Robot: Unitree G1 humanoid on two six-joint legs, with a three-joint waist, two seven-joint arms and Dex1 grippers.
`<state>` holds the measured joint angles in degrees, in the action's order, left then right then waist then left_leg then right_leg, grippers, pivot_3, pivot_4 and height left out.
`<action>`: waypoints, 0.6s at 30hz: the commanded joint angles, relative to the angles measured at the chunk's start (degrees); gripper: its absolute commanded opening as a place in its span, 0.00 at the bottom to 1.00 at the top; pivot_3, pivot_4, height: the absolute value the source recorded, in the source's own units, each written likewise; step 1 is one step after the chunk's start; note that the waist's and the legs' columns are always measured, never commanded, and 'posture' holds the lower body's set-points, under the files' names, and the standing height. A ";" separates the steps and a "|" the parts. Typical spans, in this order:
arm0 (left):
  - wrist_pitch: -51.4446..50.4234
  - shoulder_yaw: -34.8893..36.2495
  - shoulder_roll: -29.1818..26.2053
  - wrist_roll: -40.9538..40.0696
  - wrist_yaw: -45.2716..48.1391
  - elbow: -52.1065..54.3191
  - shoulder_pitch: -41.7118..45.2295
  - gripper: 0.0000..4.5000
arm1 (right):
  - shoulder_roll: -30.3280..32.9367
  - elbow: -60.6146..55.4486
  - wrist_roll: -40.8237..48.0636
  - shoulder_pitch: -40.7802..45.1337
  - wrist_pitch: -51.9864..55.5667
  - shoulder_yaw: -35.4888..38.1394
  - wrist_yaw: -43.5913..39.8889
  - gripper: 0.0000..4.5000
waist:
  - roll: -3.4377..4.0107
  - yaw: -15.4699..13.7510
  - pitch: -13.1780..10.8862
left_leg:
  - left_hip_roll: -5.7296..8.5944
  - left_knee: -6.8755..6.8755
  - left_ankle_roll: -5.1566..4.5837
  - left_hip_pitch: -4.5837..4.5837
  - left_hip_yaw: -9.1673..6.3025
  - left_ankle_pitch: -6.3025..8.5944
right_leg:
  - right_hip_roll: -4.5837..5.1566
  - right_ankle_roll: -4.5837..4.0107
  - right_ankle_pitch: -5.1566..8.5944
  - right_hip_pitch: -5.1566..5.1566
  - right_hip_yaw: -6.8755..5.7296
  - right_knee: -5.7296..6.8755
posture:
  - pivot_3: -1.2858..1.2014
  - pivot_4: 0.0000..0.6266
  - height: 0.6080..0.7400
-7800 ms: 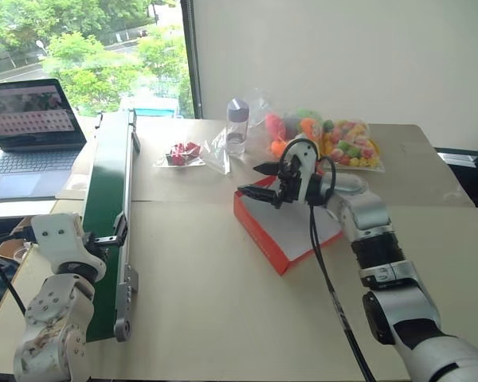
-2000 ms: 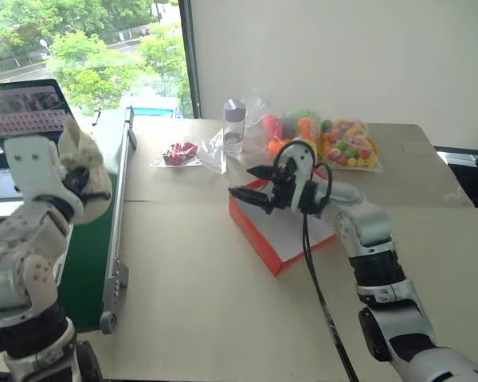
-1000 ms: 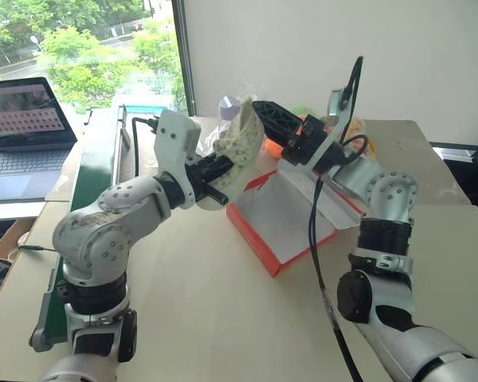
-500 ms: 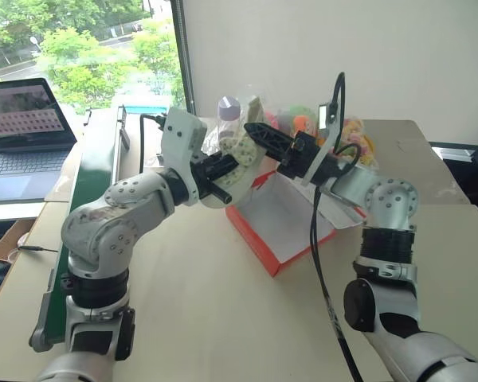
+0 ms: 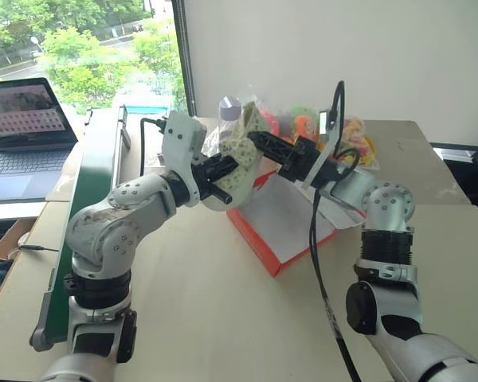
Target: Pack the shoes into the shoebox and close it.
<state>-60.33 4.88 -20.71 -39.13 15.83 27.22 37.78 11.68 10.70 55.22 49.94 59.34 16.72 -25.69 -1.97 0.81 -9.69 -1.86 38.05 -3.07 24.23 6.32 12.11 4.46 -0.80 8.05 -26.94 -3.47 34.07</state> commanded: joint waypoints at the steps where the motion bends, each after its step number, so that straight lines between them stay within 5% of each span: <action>1: 1.11 1.09 0.15 -1.65 0.38 3.21 1.33 0.00 | -0.61 -0.17 0.36 2.59 -1.70 0.03 -1.04 0.22 | 0.00 -0.02 0.00 | -0.01 0.00 0.00 -0.01 0.00 0.00 | 0.00 0.00 0.00 0.00 -0.01 0.00 | 0.52 0.24 1.00; 3: 0.32 1.81 -0.21 -2.18 0.34 2.88 1.41 0.00 | -0.63 0.28 0.25 3.00 -1.98 0.04 -1.11 0.20 | 0.00 -0.02 0.00 | -0.01 0.01 0.00 -0.01 -0.01 0.00 | -0.01 0.00 0.00 0.00 -0.01 0.01 | 0.52 0.24 1.00; 11: -5.37 5.18 -9.71 -9.02 6.84 4.74 -0.54 0.63 | 3.04 0.50 -2.17 5.26 -2.15 -0.32 -1.30 0.19 | 0.00 -0.02 0.00 | -0.01 0.01 0.00 -0.01 -0.01 0.00 | -0.01 0.00 0.00 0.00 -0.02 0.02 | 0.52 0.24 1.00; 18: -4.91 5.73 -17.67 -11.55 12.62 4.93 -3.06 0.63 | 14.83 1.53 -5.02 11.18 1.05 -3.14 -6.64 0.19 | 0.01 -0.18 -0.01 | 0.00 0.06 -0.01 0.01 -0.02 0.01 | 0.00 0.01 0.03 -0.01 -0.07 -0.02 | 0.52 0.24 1.00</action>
<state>-66.44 10.52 -37.29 -49.96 27.18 30.64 34.89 24.28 13.52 50.48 59.17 59.56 13.86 -29.62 -1.95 0.63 -9.70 -1.85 38.11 -3.09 24.23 6.30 12.13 4.46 -0.78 8.08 -26.91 -3.54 34.05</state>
